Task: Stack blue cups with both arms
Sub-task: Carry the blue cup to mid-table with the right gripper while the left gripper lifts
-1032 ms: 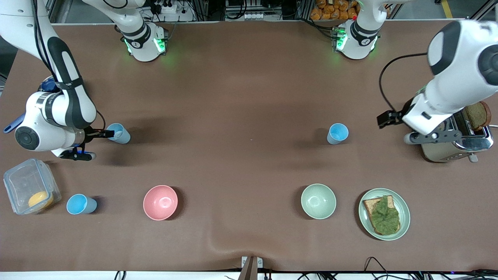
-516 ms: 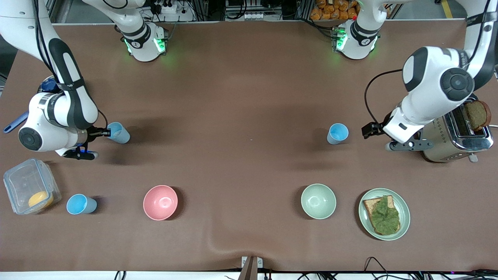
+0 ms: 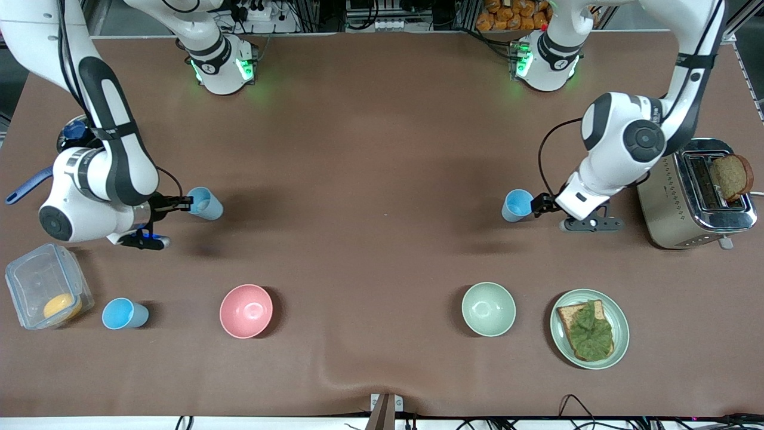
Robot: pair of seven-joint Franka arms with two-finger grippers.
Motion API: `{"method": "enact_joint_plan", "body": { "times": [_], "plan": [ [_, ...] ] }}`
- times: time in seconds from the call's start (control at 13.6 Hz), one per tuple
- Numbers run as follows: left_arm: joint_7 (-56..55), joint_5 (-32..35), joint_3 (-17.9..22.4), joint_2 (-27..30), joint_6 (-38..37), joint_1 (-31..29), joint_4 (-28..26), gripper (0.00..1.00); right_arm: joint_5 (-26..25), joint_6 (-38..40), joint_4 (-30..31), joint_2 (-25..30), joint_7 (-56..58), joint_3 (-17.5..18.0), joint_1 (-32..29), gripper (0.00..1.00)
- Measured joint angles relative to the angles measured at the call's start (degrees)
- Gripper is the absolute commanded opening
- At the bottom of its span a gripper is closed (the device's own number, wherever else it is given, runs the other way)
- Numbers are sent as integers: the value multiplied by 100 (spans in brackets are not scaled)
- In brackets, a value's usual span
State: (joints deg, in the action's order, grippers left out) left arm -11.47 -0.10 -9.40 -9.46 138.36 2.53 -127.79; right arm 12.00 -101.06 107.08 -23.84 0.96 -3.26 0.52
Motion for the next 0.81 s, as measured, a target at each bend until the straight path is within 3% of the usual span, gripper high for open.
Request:
{"method": "enact_joint_plan", "body": {
  "times": [0.15, 0.44, 0.81],
  "plan": [
    [0, 0, -3, -94, 102, 71, -96, 100, 306, 207, -434, -10, -730, 24, 496, 0],
    [-1, 0, -6, -191, 136, 111, -111, 100, 749, -105, -1147, -411, -3115, 68, 2224, 0],
    [-1, 0, -41, -250, 135, 114, -212, 100, 1533, -1272, -1562, -1051, -4293, 66, 3595, 0]
  ]
}}
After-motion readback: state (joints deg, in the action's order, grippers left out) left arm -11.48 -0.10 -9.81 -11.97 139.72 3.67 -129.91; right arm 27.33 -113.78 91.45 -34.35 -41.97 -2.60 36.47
